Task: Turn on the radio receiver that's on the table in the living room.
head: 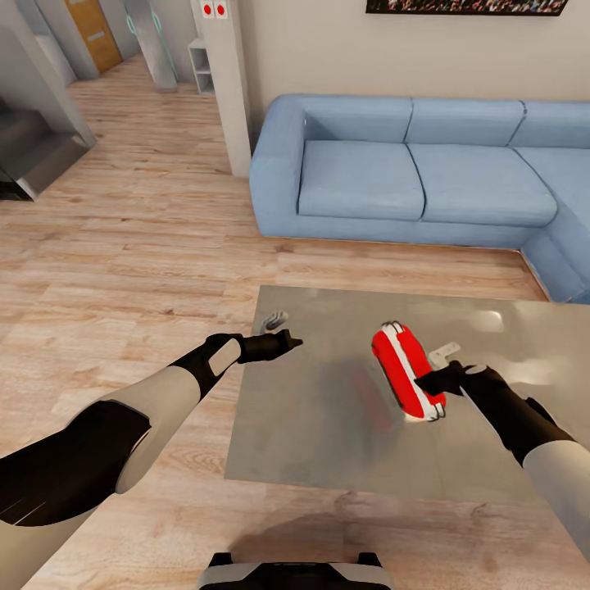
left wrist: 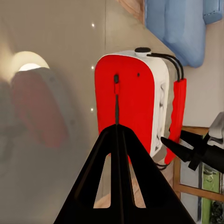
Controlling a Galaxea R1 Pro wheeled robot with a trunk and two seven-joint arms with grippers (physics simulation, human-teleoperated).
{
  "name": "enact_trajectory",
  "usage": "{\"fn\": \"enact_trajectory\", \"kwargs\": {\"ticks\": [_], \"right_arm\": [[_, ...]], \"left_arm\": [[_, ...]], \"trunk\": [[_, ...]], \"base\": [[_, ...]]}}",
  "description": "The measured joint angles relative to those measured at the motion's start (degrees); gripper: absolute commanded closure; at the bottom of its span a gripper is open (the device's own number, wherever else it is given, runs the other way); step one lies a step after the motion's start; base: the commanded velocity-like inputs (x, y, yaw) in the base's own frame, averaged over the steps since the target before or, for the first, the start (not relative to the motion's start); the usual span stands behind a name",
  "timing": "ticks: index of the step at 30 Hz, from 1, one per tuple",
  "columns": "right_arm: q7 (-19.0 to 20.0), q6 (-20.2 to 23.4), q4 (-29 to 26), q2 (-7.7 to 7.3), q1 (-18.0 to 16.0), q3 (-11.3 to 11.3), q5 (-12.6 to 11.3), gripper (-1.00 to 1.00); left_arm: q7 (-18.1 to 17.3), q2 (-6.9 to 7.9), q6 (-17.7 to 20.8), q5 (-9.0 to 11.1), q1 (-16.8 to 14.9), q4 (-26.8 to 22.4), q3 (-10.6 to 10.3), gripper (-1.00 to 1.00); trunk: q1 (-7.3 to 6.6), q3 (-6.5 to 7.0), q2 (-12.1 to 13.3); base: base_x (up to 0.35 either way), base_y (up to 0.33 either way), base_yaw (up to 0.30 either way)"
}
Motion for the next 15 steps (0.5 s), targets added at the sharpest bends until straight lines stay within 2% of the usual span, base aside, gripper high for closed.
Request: {"fn": "enact_trajectory", "kwargs": {"ticks": [4, 9, 15], "right_arm": [[-0.01, -0.32, 1.03, 0.07, 0.01, 0.06, -0.41, 1.00], [-0.04, -4.12, 6.27, 0.13, 0.00, 0.30, -0.47, 1.00], [0.00, -5.53, 7.65, 0.13, 0.00, 0.29, -0.58, 1.00]], "left_arm": [[-0.05, 0.00, 0.00, 0.05, 0.00, 0.00, 0.00, 1.00], [-0.05, 0.00, 0.00, 0.12, 0.00, 0.06, 0.00, 1.00], [-0.06, 0.00, 0.00, 0.11, 0.00, 0.04, -0.02, 1.00]], "trunk": [[-0.01, 0.00, 0.00], [0.00, 0.00, 0.00], [0.00, 0.00, -0.01]], "base": [[0.000, 0.000, 0.000], [0.000, 0.000, 0.000], [0.000, 0.000, 0.000]]}}
